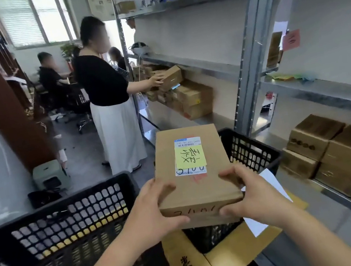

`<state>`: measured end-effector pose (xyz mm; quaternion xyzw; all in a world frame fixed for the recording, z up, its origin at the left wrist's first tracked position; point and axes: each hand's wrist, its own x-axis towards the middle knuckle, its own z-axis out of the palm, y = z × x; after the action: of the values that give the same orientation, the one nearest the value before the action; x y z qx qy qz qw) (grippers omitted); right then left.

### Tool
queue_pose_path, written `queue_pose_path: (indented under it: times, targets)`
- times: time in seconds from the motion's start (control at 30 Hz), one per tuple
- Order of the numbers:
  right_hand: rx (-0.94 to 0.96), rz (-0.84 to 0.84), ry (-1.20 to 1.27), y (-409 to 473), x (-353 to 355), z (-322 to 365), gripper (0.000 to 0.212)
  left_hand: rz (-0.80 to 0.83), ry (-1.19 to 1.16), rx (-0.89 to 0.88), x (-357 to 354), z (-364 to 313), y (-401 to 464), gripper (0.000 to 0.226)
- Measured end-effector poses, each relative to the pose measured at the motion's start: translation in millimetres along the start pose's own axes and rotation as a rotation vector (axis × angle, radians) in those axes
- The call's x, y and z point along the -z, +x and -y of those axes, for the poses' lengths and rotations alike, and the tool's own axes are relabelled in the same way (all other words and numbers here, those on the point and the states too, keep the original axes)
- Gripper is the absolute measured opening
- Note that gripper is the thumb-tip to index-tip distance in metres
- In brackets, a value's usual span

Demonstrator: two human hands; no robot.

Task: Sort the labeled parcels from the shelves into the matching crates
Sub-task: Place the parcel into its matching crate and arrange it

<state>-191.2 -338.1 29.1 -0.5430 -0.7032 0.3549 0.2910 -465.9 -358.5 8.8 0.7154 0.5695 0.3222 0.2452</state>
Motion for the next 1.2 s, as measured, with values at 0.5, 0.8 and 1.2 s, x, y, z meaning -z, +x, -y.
queue_pose_path:
  times: [0.5,0.8,1.2]
  targets:
    - [0.418,0.371,-0.362,72.7,-204.4,156.3,0.101,-0.246,0.209,0.241,170.9,125.2,-122.5,0.065]
    - [0.310,0.613,-0.203,100.4,-332.3,146.7,0.079,-0.261,0.101,0.455,176.2,221.3,-176.5,0.036]
    - [0.388,1.026,-0.378,166.1,-427.4,78.8,0.108,0.129,0.175,0.773,145.8,309.3,-150.3,0.119]
